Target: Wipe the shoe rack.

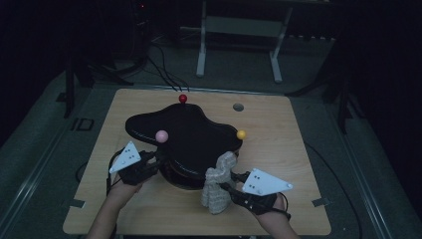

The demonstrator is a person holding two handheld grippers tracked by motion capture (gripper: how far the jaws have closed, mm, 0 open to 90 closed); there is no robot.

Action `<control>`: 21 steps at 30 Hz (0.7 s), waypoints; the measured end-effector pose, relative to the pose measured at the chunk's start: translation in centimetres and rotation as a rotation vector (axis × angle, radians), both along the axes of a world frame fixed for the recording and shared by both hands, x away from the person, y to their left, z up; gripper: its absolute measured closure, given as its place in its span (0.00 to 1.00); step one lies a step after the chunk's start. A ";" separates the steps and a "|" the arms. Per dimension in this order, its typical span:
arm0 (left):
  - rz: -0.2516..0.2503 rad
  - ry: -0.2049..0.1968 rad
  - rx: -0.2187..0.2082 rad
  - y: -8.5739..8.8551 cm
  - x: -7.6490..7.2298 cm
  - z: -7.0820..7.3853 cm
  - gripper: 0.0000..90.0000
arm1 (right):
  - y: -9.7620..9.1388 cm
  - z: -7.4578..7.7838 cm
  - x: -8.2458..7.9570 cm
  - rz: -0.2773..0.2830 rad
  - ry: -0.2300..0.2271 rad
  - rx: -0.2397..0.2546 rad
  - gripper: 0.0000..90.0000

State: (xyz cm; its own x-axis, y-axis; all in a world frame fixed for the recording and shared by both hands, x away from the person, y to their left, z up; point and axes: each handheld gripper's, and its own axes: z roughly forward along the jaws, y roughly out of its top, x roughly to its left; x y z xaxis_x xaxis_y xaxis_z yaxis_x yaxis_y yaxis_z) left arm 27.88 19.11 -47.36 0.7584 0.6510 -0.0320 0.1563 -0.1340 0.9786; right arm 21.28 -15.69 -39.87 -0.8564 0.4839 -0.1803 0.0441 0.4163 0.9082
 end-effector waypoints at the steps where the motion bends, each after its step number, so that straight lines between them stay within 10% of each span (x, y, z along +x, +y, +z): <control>1: 0.001 -0.001 0.004 0.0 0.0 0.0 0.82 | 0.3 0.3 -0.2 0.017 -0.005 0.008 0.80; 9: 0.003 0.009 -0.028 0.4 0.0 -0.2 0.82 | 2.8 -0.5 -1.5 0.119 0.017 -0.021 0.80; 16: 0.003 0.002 -0.011 0.4 0.0 -0.1 0.82 | 4.8 1.1 -4.1 0.325 0.039 0.011 0.80; 21: 0.004 0.001 -0.005 0.4 0.0 -0.1 0.82 | 4.9 1.2 -3.5 0.322 0.030 -0.002 0.80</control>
